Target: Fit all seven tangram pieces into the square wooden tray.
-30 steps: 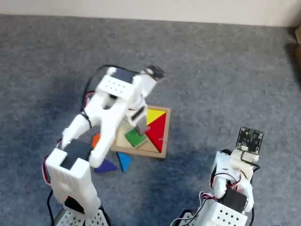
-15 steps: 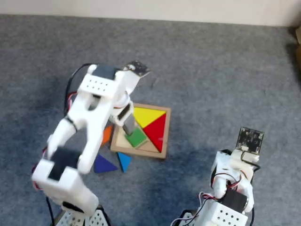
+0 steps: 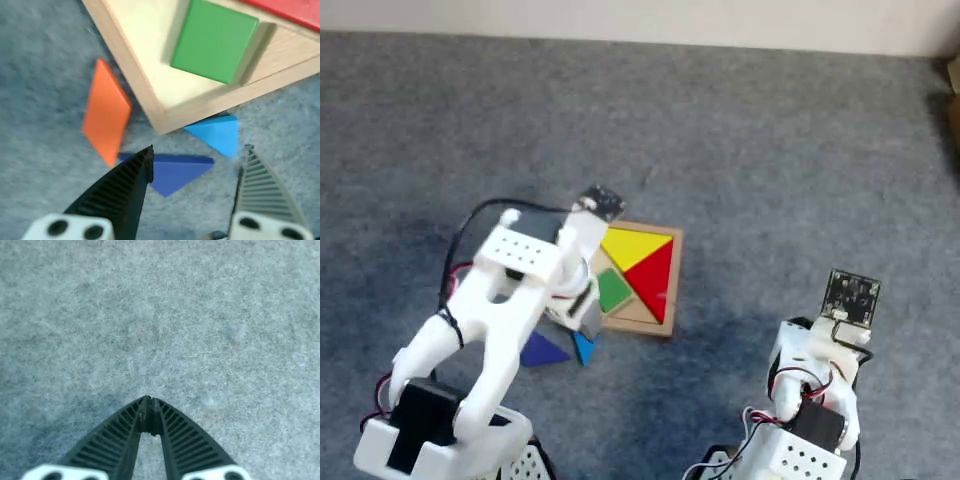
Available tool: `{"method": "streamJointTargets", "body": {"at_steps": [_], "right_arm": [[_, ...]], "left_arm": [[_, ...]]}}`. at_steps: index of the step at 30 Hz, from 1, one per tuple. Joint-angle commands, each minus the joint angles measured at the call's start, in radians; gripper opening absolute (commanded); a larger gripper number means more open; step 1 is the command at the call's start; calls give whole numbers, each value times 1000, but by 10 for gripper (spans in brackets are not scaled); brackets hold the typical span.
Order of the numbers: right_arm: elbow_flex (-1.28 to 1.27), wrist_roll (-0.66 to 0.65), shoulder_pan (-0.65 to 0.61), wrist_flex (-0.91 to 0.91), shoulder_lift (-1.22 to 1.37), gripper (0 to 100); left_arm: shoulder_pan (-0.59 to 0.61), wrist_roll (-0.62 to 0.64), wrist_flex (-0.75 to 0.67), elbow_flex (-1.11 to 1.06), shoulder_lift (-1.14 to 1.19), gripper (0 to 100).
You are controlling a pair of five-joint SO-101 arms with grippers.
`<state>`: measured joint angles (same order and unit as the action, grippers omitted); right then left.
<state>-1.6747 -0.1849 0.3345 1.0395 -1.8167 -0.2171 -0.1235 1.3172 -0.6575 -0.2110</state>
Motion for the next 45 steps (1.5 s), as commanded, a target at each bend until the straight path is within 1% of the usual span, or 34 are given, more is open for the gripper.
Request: {"method": "streamJointTargets", "body": {"at_steps": [1, 5, 9, 12, 15, 18, 21, 26, 30, 33, 37, 42, 45], "right_arm": [[-94, 0, 4, -24, -15, 5], [-94, 0, 4, -24, -15, 5], [-94, 0, 4, -24, -15, 5], [-94, 0, 4, -24, -15, 5], [-94, 0, 4, -24, -15, 5], [-94, 0, 4, -24, -15, 5], [-94, 0, 4, -24, -15, 5], [-94, 0, 4, -24, -15, 5], [-94, 0, 4, -24, -15, 5], [-94, 0, 4, -24, -15, 5], [-94, 0, 4, -24, -15, 5], [-94, 0, 4, -24, -15, 5], [-94, 0, 4, -24, -15, 5]], "left_arm": [[-82, 133, -89, -70, -42, 271], [-99, 216, -178, -139, -41, 271], [-96, 229, -222, -196, -41, 268], [-96, 230, -292, -248, -39, 266], [-93, 232, -328, -260, -39, 266], [-93, 239, -331, -260, -39, 266], [-93, 316, -333, -257, -30, 266], [-91, 336, -310, -166, 96, 262], [-94, 331, -233, -45, 232, 180], [-99, 328, -209, -7, 289, 139], [-101, 328, -210, -35, 252, 133], [-101, 322, -209, -90, 147, 133], [-101, 252, -204, -117, 71, 133]]}}
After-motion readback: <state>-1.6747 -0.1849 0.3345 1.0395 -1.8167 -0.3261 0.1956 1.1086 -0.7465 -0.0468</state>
